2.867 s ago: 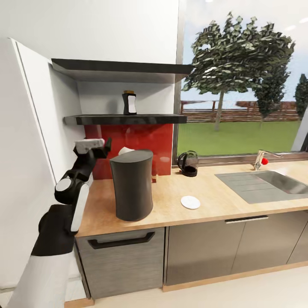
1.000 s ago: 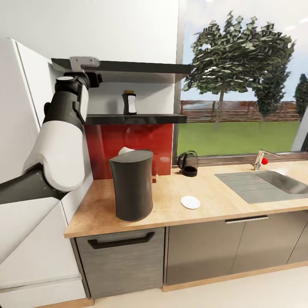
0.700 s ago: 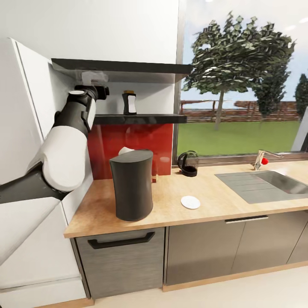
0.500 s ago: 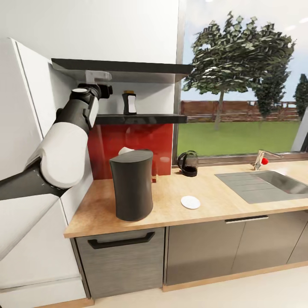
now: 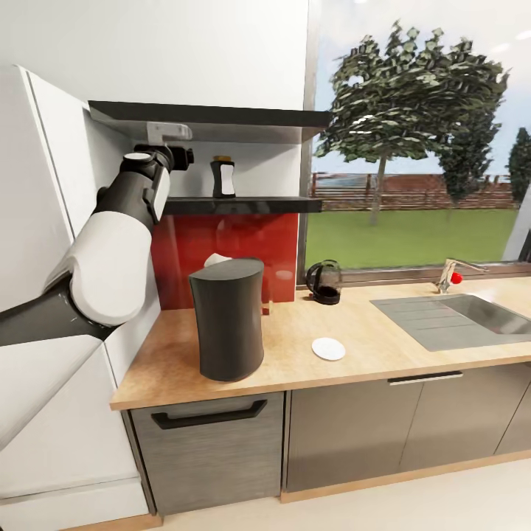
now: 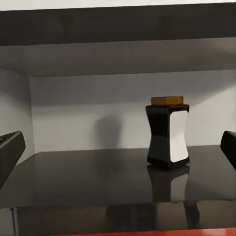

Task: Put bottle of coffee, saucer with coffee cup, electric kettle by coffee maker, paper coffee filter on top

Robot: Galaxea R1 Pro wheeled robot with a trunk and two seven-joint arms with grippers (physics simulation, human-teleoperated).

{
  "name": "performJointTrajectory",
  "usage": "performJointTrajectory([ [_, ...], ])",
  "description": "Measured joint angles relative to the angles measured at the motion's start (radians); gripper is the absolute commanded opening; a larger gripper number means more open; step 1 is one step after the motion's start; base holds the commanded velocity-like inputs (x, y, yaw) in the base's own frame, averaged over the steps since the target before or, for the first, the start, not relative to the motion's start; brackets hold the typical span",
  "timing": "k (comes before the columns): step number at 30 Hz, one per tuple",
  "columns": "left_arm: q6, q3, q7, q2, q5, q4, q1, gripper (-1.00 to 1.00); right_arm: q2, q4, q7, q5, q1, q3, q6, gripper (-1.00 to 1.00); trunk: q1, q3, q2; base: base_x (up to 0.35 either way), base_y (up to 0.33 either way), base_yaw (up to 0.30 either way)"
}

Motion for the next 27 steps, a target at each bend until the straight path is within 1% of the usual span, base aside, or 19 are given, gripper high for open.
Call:
performJointTrajectory([
  [2, 0.001, 0.002, 0.000, 0.000, 0.003, -0.001, 0.000, 1.00, -0.003, 0.000, 0.001, 0.000, 0.000, 0.000, 0.000, 1.00, 0.000, 0.000, 0.000, 0.223, 0.000, 0.000],
  [5, 0.001, 0.002, 0.001, 0.000, 0.004, -0.001, 0.000, 1.00, -0.024, 0.001, 0.001, 0.001, 0.004, 0.000, 0.004, 1.00, 0.000, 0.000, 0.000, 0.298, 0.000, 0.000],
  [6, 0.001, 0.003, 0.002, 0.000, 0.004, -0.002, 0.000, 1.00, -0.050, 0.001, 0.001, 0.000, 0.017, -0.003, 0.030, 1.00, -0.001, 0.000, 0.000, 0.327, -0.005, 0.000],
  [7, 0.001, 0.002, 0.004, 0.000, 0.003, -0.002, 0.000, 1.00, -0.064, 0.001, 0.002, 0.000, 0.023, -0.001, 0.057, 1.00, -0.001, 0.000, 0.000, 0.330, -0.062, 0.000],
  [8, 0.001, 0.002, 0.010, 0.000, 0.003, -0.002, 0.000, 1.00, -0.080, 0.001, 0.001, 0.000, 0.031, -0.001, 0.111, 1.00, -0.001, 0.000, 0.000, 0.328, -0.084, 0.000],
  [9, 0.001, 0.002, 0.013, 0.000, 0.003, -0.002, 0.000, 1.00, -0.086, 0.001, -0.001, 0.001, 0.034, 0.001, 0.133, 1.00, -0.001, 0.000, 0.000, 0.323, -0.119, 0.000],
  [10, 0.001, 0.002, 0.018, 0.000, 0.003, -0.002, 0.000, 1.00, -0.094, 0.001, -0.010, 0.001, 0.040, 0.000, 0.174, 1.00, -0.001, 0.000, 0.000, 0.318, -0.144, 0.000],
  [11, 0.001, 0.002, 0.022, 0.000, 0.003, -0.002, 0.000, 1.00, -0.101, 0.001, -0.026, 0.001, 0.045, 0.000, 0.213, 1.00, -0.001, 0.000, 0.000, 0.314, -0.167, 0.000],
  [12, 0.001, 0.002, 0.026, 0.000, 0.003, -0.001, 0.000, 1.00, -0.106, 0.001, -0.063, 0.001, 0.051, -0.001, 0.257, 1.00, -0.001, 0.000, 0.000, 0.312, -0.178, 0.000],
  [13, 0.001, 0.002, 0.028, 0.000, 0.003, -0.001, 0.000, 1.00, -0.109, 0.001, -0.103, 0.003, 0.058, -0.003, 0.284, 1.00, -0.001, 0.000, 0.000, 0.311, -0.183, 0.000],
  [14, 0.000, 0.002, 0.029, 0.000, 0.003, -0.001, 0.000, 1.00, -0.110, 0.001, -0.126, 0.004, 0.064, -0.004, 0.294, 1.00, -0.001, 0.000, 0.000, 0.311, -0.185, 0.000],
  [17, 0.000, 0.002, 0.030, 0.000, 0.003, 0.001, 0.000, 1.00, -0.111, 0.001, -0.161, 0.005, 0.071, -0.003, 0.308, 1.00, -0.001, 0.000, 0.000, 0.310, -0.188, 0.000],
  [21, -0.001, 0.003, 0.030, 0.000, 0.003, 0.004, 0.000, 1.00, -0.108, 0.001, -0.168, 0.010, 0.074, -0.002, 0.312, 1.00, 0.000, 0.000, 0.000, 0.310, -0.188, 0.000],
  [22, -0.001, 0.003, 0.030, 0.000, 0.003, 0.005, 0.000, 1.00, -0.106, 0.001, -0.168, 0.018, 0.074, -0.001, 0.312, 1.00, 0.000, 0.000, 0.000, 0.315, -0.152, 0.000],
  [23, -0.001, 0.002, 0.030, 0.000, 0.003, 0.005, 0.000, 1.00, -0.104, 0.001, -0.164, 0.036, 0.074, 0.000, 0.312, 1.00, -0.001, 0.000, 0.000, 0.319, -0.133, 0.000],
  [27, -0.001, 0.002, 0.030, 0.000, 0.003, 0.005, 0.000, 1.00, -0.100, 0.001, -0.149, 0.086, 0.074, 0.004, 0.312, 1.00, -0.001, 0.000, 0.000, 0.327, -0.059, 0.000],
])
